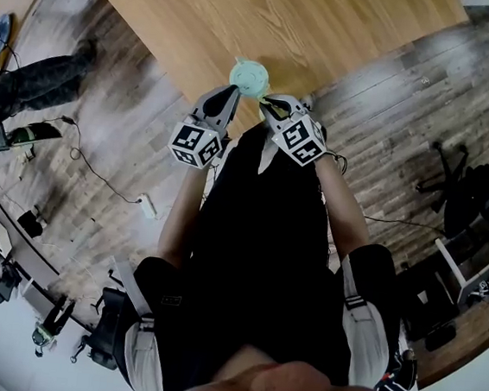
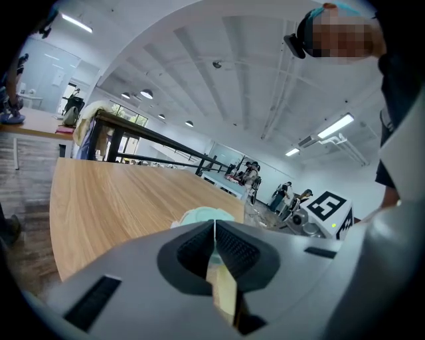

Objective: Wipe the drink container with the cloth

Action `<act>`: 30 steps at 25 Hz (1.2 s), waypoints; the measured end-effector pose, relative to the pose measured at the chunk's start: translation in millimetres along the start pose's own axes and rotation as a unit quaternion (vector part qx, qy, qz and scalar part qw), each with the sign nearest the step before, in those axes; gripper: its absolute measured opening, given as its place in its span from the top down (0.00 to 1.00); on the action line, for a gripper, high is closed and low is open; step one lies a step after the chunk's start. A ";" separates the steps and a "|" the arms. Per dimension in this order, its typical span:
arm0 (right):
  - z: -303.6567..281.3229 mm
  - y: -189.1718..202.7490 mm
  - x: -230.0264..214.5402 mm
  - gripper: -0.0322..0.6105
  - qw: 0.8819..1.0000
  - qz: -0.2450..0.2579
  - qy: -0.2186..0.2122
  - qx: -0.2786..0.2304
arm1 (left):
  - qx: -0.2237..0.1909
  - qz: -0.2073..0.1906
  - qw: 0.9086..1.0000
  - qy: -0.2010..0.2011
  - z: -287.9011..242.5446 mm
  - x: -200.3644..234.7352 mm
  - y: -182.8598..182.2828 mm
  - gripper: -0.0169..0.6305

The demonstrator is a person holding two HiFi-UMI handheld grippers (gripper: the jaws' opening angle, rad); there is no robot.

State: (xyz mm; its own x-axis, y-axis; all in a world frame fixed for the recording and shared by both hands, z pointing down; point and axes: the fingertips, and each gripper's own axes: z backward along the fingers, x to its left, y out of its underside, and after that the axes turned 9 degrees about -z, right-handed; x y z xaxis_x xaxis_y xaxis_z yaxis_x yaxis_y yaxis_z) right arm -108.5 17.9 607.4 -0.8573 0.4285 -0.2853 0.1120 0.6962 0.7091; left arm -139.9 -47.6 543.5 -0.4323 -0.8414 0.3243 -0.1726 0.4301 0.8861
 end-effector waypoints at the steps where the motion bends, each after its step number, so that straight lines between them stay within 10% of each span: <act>1: 5.3 -0.1 0.7 0.88 1.000 0.000 -0.005 0.002 | -0.002 0.006 1.000 -0.004 -0.5 -0.4 0.6 0.93; 19: 74.4 -80.2 -64.4 0.88 0.992 -0.081 0.028 -0.087 | -0.080 0.042 0.992 -0.086 17.8 -14.6 -45.2 0.93; 30: 85.2 -149.8 -51.7 0.88 0.984 -0.050 0.018 -0.169 | -0.130 0.026 0.970 -0.203 63.4 -15.6 -84.8 0.93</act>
State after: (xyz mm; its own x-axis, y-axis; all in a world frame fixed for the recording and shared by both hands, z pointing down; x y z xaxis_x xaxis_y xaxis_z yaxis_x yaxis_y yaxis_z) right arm -38.2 -59.5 461.0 -0.8738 0.3415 -0.3461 -0.1431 0.4997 0.8543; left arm -174.6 -50.2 442.4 -0.7562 -0.5998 0.2615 0.0663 0.3273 0.9426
